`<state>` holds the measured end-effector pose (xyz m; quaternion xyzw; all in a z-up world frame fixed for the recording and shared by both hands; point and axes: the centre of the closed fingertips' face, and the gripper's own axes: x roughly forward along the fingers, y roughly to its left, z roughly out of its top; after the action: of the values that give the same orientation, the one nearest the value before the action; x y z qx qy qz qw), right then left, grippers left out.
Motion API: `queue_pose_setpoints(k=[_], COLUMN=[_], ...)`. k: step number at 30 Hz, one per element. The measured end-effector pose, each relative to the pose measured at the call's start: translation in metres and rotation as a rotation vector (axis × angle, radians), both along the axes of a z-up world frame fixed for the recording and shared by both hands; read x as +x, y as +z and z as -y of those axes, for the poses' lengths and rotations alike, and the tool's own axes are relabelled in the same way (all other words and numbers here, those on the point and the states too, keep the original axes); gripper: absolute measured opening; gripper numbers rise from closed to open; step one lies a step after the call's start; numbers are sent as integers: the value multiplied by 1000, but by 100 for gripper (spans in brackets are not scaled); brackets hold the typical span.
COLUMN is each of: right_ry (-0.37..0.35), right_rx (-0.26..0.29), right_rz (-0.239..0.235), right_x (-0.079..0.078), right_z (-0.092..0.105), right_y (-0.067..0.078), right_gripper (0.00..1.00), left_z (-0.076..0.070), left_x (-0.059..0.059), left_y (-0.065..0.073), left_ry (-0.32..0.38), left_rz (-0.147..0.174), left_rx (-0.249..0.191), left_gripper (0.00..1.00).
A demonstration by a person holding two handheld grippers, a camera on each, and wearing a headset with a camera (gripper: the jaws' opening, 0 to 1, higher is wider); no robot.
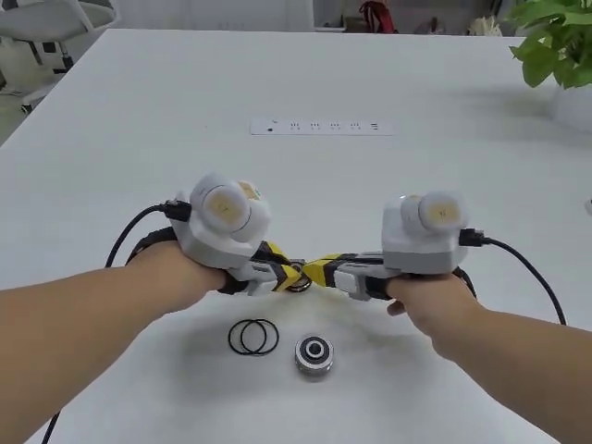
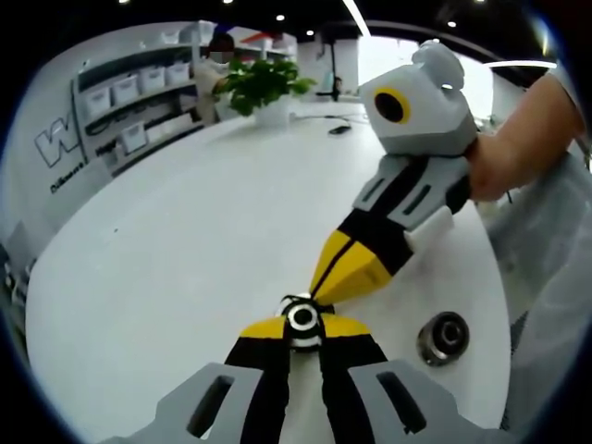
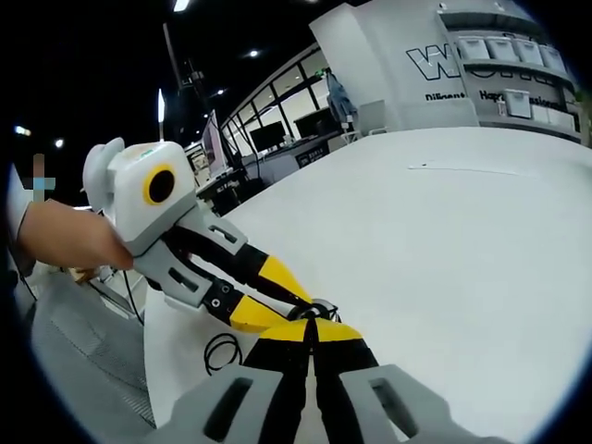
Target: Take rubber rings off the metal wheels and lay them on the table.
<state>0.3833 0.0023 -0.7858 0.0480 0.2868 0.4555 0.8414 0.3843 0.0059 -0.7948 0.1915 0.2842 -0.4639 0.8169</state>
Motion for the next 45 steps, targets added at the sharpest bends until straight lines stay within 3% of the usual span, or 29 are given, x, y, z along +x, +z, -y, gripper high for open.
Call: queue_pose_setpoints(k=[7, 10, 12, 21, 36, 45], right_ry=[17, 34, 37, -20, -2, -11], right_rx=[10, 62, 54, 43, 32, 54], right_rz=[8, 5, 20, -3, 0, 8], right_x=[-1, -5, -4, 4, 4, 7], right_z=[-3, -13, -15, 8, 5, 4], right_y=[3, 13, 15, 4, 5, 8], right_gripper=[0, 0, 0, 0, 0, 0], left_z=[0, 0, 0, 0, 1, 0], left_x=[0, 0, 0, 0, -1, -2], left_y=[0, 0, 0, 0, 2, 9], left_ry=[2, 5, 7, 8, -27, -45], left_rz=[0, -1, -2, 2, 2, 33], left_rx=[0, 0, -2, -9, 0, -17], left_gripper=[11, 11, 11, 12, 13, 17])
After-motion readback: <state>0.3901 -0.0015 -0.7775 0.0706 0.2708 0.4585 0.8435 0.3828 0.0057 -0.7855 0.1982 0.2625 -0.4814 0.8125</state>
